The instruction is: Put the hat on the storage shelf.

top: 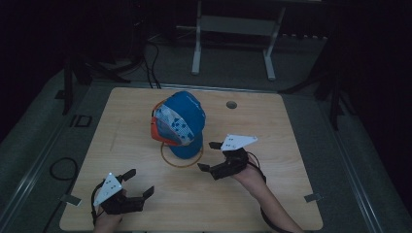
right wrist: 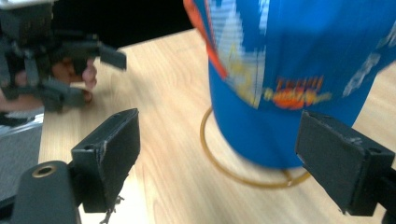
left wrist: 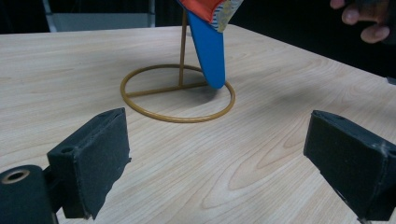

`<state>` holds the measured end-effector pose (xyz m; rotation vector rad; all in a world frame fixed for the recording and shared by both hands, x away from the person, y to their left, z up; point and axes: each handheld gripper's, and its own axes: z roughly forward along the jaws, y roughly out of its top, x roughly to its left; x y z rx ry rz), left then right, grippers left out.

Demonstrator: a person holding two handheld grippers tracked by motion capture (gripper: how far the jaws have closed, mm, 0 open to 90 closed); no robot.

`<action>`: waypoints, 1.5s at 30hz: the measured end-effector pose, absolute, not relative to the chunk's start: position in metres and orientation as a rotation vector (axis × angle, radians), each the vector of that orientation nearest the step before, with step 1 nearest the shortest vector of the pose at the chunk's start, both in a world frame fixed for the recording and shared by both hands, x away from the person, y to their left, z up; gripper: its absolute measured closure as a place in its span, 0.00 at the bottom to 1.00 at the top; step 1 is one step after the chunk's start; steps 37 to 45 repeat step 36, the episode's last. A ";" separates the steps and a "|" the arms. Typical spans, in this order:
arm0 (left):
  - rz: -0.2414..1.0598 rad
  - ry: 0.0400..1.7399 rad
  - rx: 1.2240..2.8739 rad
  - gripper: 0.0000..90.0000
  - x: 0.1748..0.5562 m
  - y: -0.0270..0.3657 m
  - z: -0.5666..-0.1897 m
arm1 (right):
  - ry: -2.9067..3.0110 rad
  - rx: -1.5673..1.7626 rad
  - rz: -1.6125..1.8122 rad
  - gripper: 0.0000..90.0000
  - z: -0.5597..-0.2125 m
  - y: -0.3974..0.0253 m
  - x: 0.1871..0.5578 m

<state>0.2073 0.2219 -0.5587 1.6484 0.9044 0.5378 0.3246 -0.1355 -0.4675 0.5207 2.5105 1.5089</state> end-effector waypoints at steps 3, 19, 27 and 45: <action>0.539 0.901 1.652 0.08 0.207 0.222 -0.559 | 2.529 0.517 1.504 0.16 -0.481 -0.144 0.323; 0.535 0.903 1.654 0.08 0.207 0.221 -0.559 | 2.548 0.587 1.452 0.16 -0.521 -0.176 0.319; 0.534 0.901 1.656 0.08 0.207 0.221 -0.559 | 2.594 0.584 1.379 0.16 -0.544 -0.191 0.313; 0.536 0.900 1.657 0.08 0.207 0.220 -0.560 | 2.599 0.625 1.335 0.17 -0.554 -0.207 0.312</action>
